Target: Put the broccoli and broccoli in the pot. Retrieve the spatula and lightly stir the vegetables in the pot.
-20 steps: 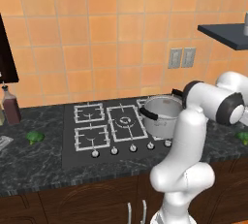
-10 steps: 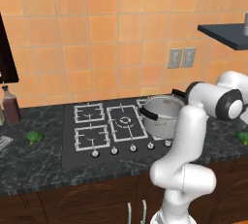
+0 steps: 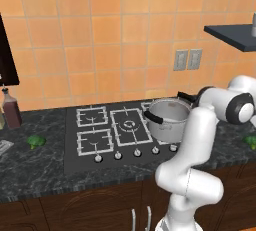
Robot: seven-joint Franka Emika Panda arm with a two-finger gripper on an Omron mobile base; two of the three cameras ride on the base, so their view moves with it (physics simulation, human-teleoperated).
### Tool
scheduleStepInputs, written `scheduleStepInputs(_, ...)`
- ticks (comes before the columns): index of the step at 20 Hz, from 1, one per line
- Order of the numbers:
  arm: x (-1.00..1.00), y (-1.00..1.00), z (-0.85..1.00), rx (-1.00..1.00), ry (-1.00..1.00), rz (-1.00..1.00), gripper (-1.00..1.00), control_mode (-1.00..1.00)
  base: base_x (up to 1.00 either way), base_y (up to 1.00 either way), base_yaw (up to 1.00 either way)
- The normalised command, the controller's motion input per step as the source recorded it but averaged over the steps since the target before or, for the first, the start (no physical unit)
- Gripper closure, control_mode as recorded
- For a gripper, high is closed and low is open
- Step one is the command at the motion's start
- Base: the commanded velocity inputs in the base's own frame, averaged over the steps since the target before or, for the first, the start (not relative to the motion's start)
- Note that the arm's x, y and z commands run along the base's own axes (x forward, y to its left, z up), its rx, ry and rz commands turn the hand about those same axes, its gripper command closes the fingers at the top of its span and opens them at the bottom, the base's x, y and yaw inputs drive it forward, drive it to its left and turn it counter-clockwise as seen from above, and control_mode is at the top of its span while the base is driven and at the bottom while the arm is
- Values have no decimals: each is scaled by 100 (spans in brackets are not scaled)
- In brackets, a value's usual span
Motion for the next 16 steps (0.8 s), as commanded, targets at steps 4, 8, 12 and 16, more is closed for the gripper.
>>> scheduleStepInputs(4,28,19,-25,12,-5,-7,-100,-100,0,0,0)
scheduleStepInputs(8,32,8,-40,11,-4,-4,-100,-100,0,0,0)
scheduleStepInputs(12,14,1,-19,4,2,-2,100,-100,0,0,0)
scheduleStepInputs(16,0,0,0,0,1,0,100,-100,0,0,0)
